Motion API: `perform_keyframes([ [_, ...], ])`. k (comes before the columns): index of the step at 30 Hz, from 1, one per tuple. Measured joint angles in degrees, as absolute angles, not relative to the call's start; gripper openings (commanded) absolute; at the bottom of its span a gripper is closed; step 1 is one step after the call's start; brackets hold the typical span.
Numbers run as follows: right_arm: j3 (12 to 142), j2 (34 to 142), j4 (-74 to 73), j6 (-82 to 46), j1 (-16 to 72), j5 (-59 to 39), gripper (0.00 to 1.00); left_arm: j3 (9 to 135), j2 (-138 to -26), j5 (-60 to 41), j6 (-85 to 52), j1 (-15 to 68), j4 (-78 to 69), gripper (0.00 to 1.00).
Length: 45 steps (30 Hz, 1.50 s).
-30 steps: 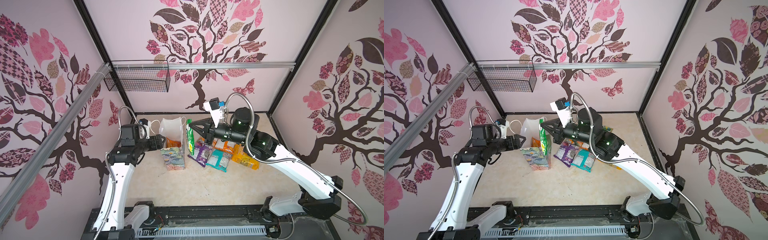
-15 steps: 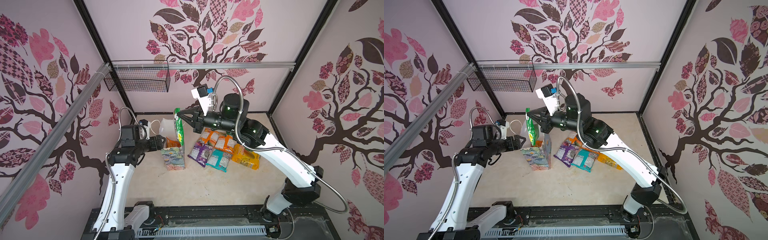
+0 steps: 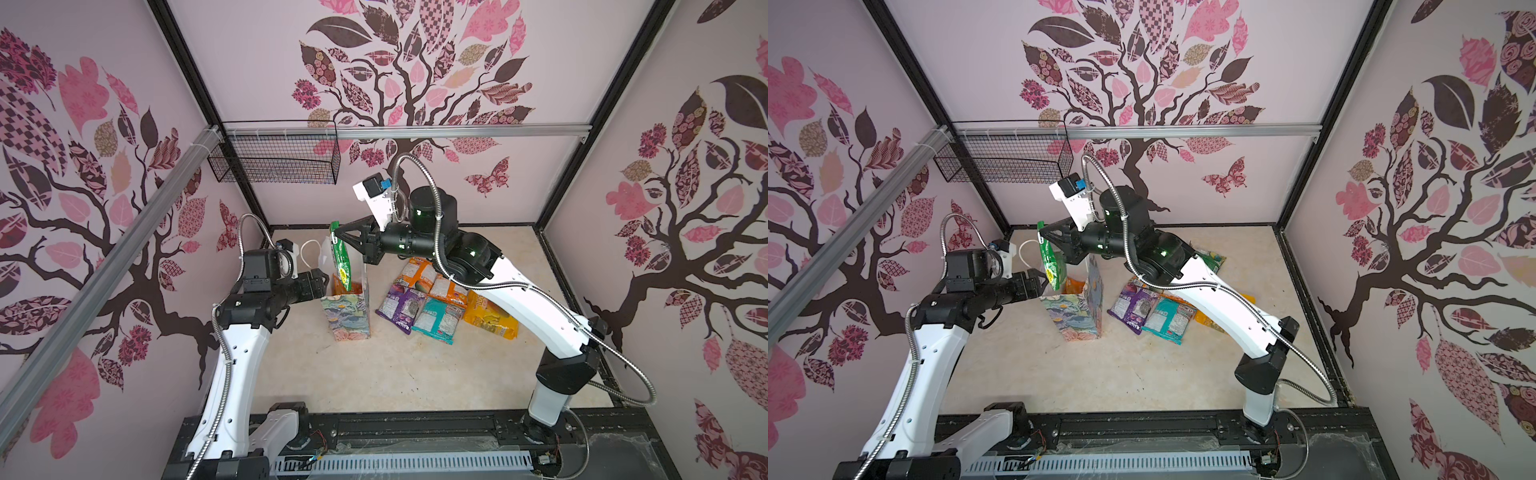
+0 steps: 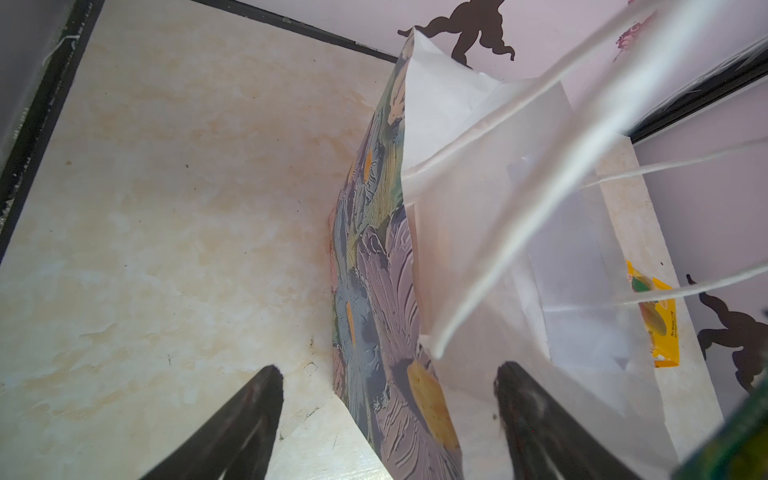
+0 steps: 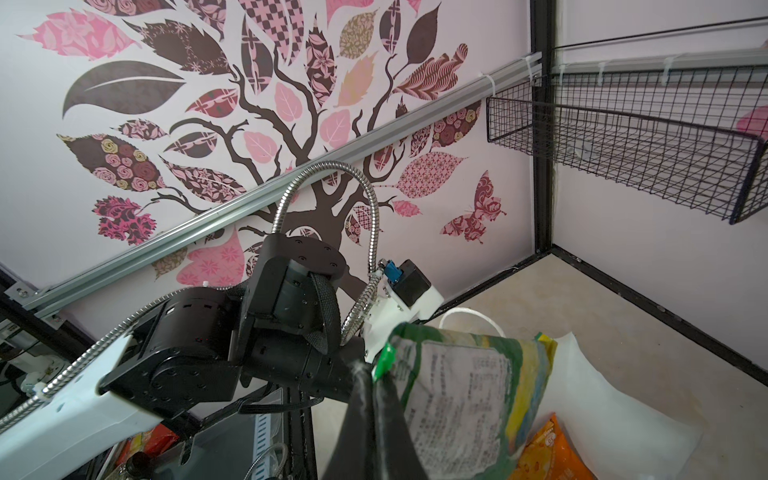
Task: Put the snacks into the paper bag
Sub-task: 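Carry the green packet over the paper bag opening with the right gripper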
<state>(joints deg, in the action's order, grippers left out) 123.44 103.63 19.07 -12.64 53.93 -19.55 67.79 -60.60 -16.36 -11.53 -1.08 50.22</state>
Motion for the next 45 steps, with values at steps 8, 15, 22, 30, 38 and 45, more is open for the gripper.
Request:
perform_keyframes([
  [8,123.4,106.0,19.4,-14.3,53.9,-14.8,0.0,67.4,-60.8,-18.2,-12.8,-1.1,49.8,0.83],
  [15,123.4,107.5,20.3,-17.2,53.8,-11.4,0.0,66.7,-60.8,-18.3,-13.3,-1.1,49.7,0.82],
  [22,123.4,109.0,22.0,-20.3,52.6,-11.7,0.0,66.6,-60.8,-18.2,-13.3,-1.1,49.6,0.82],
  [30,123.4,109.5,22.4,-22.2,52.2,-12.8,0.0,65.4,-60.8,-18.3,-13.5,-1.1,49.0,0.82],
  [38,121.9,109.5,22.5,-24.5,52.3,-12.2,0.0,65.3,-60.8,-18.3,-13.5,-1.1,48.9,0.82],
  [45,119.2,109.4,22.9,-26.7,52.3,-12.0,0.0,65.3,-61.0,-18.3,-13.5,-1.1,48.9,0.82],
])
